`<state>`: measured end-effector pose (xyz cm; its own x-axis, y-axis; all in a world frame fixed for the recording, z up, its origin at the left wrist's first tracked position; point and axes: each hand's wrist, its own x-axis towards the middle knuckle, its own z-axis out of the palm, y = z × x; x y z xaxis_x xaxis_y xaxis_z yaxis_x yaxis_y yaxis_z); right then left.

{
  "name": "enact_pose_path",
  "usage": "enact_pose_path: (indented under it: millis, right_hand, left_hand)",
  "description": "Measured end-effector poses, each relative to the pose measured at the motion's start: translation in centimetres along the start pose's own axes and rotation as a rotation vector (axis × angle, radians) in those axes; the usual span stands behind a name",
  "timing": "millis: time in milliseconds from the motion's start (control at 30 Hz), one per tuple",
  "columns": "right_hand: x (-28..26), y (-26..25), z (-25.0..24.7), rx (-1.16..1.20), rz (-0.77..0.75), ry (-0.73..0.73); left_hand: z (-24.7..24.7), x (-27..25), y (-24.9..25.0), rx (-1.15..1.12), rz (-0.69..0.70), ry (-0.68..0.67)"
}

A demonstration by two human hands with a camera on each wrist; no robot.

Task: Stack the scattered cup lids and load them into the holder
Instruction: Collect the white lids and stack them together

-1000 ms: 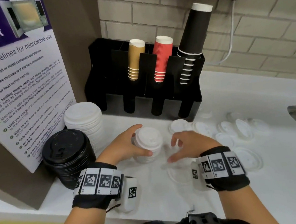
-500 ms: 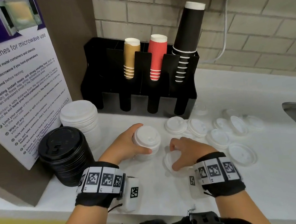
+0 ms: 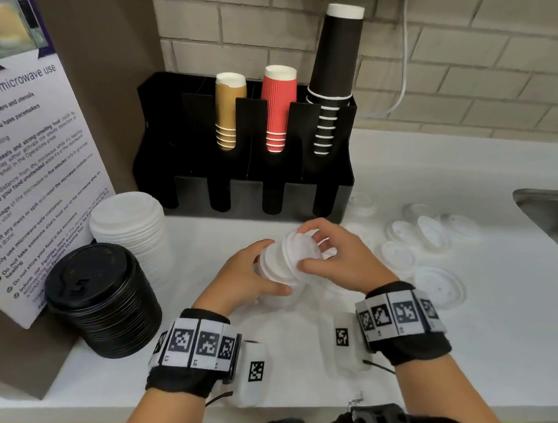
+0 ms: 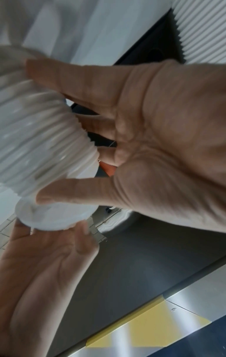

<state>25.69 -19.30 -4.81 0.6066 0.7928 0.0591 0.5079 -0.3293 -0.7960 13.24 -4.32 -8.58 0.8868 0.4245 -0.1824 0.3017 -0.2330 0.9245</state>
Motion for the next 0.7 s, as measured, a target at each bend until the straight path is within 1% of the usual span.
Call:
enact_pose_path:
  millis: [100,467,700]
  right_hand:
    - [0.2,0.0,1.1,-0.023,-0.012,0.030]
    - [0.4,-1.2,2.1,-0.220,-0.053,-0.012]
    - [0.5,-1.8,2.3,-0.284,-0.073,-0.042]
  left_hand:
    - [0.2,0.1,0.1,-0.018,-0.008,0.017]
    - [0.5,-0.2,-0.1,-0.036,-0.021,0.054]
    - [0.6,-0.1,-0.4,-0.042,-0.024,0.064]
